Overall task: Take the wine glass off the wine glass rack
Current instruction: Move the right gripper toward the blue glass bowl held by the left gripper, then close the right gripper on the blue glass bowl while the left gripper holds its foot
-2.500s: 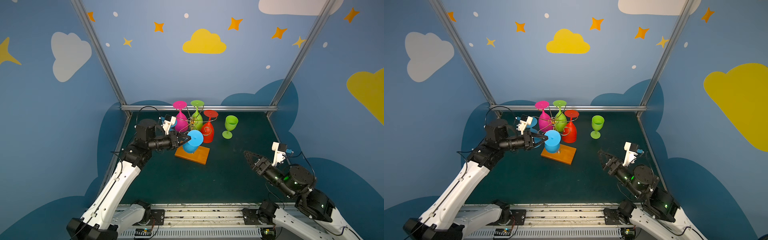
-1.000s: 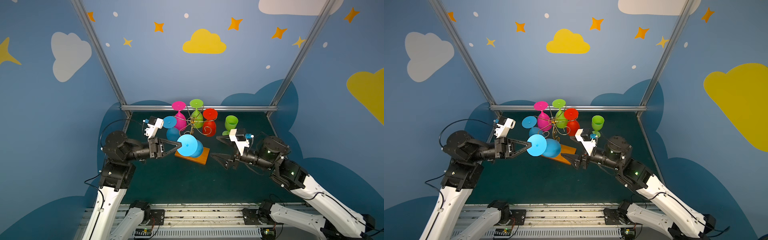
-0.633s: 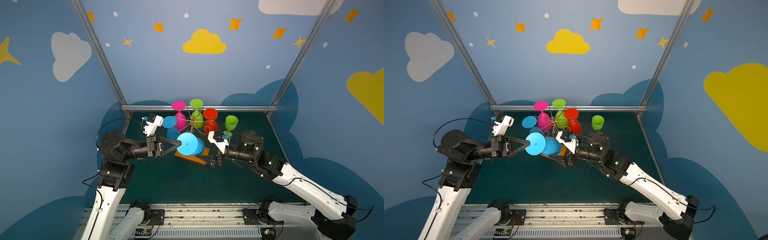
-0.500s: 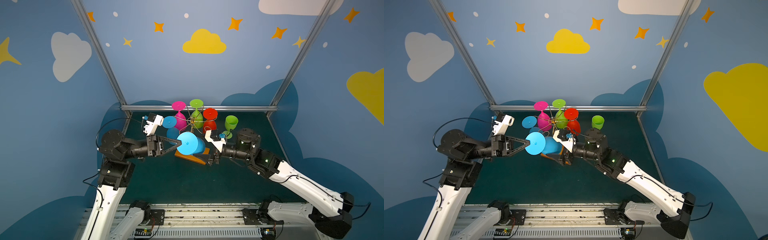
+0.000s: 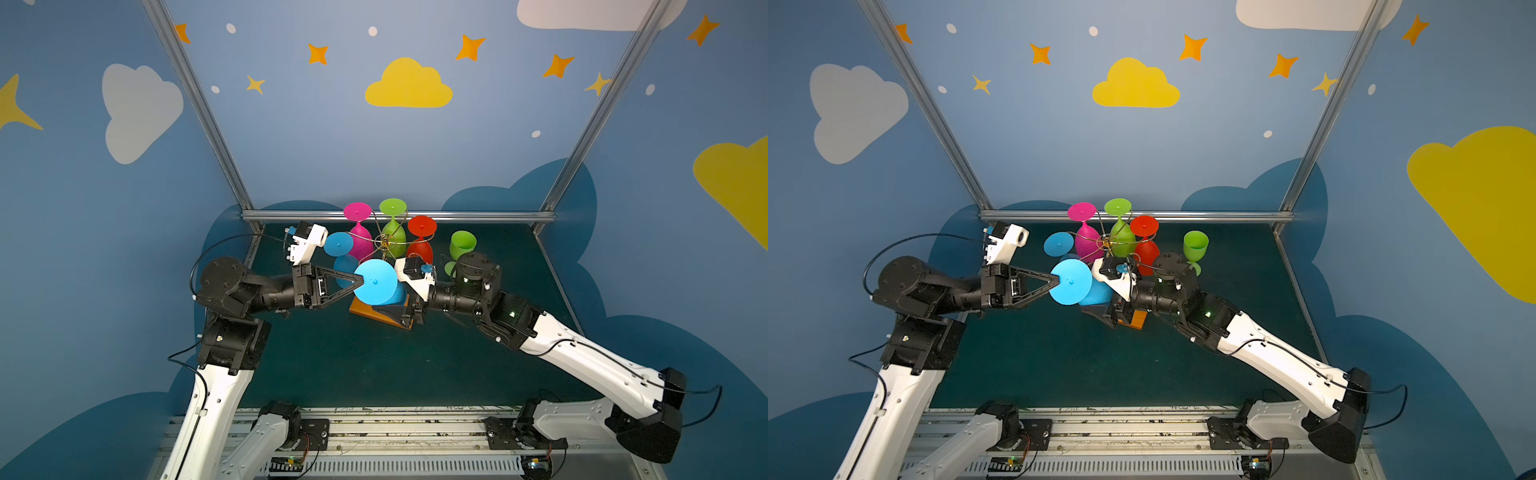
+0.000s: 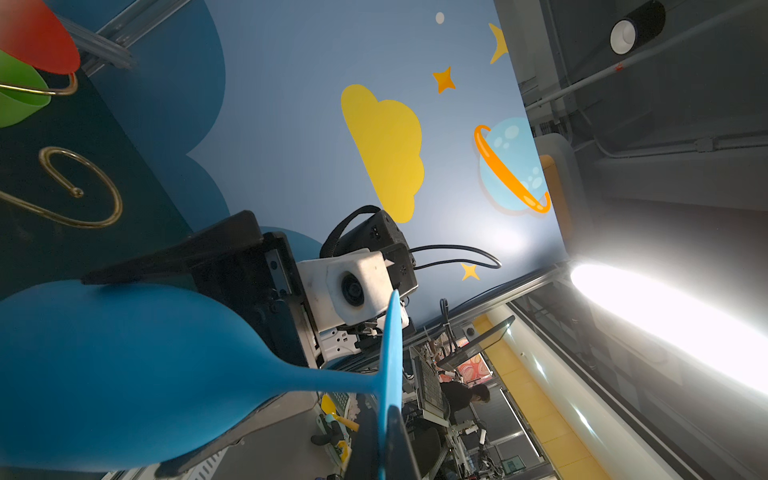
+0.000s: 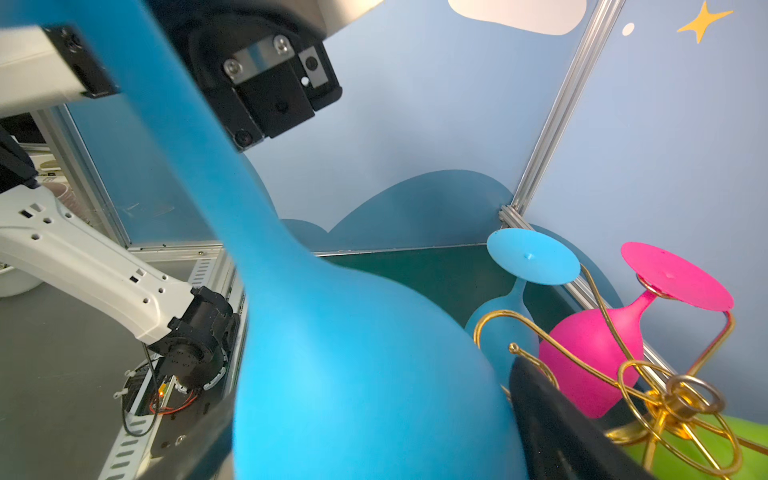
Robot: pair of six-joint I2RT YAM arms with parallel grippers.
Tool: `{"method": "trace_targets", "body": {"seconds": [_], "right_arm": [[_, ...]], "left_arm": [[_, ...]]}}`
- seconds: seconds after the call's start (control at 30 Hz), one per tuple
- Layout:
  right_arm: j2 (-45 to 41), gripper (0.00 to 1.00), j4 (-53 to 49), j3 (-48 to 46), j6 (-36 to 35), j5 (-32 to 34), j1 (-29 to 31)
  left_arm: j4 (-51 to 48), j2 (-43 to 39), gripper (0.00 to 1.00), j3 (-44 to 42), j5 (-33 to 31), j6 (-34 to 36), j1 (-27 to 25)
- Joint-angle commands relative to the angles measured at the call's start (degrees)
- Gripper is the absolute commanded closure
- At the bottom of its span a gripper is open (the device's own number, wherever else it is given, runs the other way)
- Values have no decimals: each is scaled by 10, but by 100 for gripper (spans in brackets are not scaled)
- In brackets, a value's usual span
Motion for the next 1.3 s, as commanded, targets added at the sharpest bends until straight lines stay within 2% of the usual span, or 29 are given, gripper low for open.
{"method": "trace_targets", "body": {"seconds": [0.0,0.13,0.23,0.33,0.47,0.5,0.57,0.63,0.73,0.87,1.0,1.1,1.17,1.27], "right_arm": [[0,19,3,10,19,3,6],[-8,28,-4,9,37,12,6],[-21,41,-20,12,63,33,6],[-42,49,-36,12,87,69,6],[-67,58,-93,34,115,107,4],[-71,59,-108,41,120,113,3],[-80,62,-150,62,139,131,0],[-85,63,-202,89,156,145,-8],[-82,64,-292,140,183,155,-27],[-60,66,-405,212,199,152,-44],[-46,67,-453,250,202,135,-46],[-27,67,-483,278,200,120,-46],[-11,68,-501,297,199,111,-45],[7,70,-509,311,201,94,-45]], "left_arm": [[59,0,96,12,-6,-12,2],[70,4,96,13,-16,-8,2],[55,7,92,18,-32,18,2],[22,9,79,27,-55,62,2],[3,2,51,26,-91,106,2],[-6,-2,49,26,-101,124,2],[-30,-14,45,25,-130,183,2],[-55,-35,44,18,-192,261,2],[-6,-78,40,-30,-285,384,-3],[34,-100,40,-65,-346,582,-14],[69,-91,40,-80,-331,772,-32],[82,-74,40,-79,-311,885,-50],[91,-59,42,-75,-295,930,-57],[110,-36,44,-67,-275,959,-64]]}}
